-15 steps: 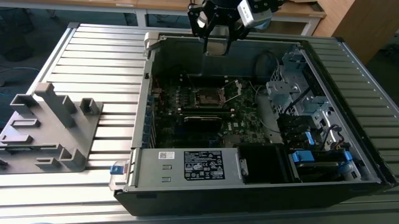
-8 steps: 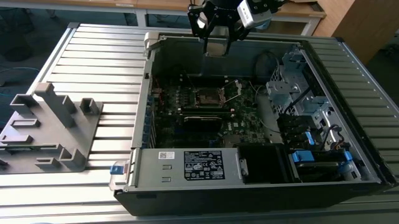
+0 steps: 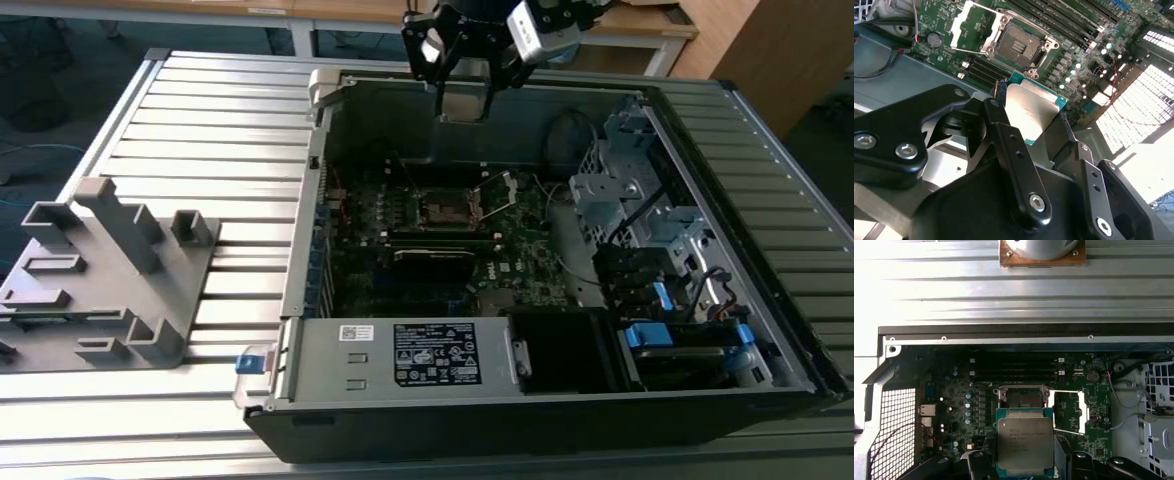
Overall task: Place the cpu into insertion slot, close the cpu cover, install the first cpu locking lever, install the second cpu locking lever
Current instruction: 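Place the cpu into insertion slot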
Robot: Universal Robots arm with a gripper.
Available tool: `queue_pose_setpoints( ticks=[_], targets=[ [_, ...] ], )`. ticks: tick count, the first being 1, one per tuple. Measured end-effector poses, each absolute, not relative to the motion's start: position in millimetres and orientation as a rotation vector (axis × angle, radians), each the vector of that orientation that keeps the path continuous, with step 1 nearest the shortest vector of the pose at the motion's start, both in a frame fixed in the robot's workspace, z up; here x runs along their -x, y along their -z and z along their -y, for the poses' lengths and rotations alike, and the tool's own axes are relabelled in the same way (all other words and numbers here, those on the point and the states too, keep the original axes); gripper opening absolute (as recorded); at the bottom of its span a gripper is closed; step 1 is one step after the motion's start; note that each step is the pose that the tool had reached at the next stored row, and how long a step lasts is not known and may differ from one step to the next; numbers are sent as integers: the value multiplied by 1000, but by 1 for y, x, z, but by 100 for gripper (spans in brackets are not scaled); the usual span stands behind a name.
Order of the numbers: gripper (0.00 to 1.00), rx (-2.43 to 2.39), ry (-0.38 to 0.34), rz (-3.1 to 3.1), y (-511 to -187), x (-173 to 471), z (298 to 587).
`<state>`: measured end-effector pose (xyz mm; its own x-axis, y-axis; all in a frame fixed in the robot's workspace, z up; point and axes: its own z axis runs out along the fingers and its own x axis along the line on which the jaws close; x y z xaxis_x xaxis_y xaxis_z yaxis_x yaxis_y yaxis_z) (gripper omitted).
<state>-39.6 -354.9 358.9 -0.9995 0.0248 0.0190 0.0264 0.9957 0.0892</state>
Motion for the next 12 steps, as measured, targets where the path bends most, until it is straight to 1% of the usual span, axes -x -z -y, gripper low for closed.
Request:
queue_pose_setpoints(
  ticks=[12],
  targets=[
    [54,40,139,3120,-348,40,355]
  ],
)
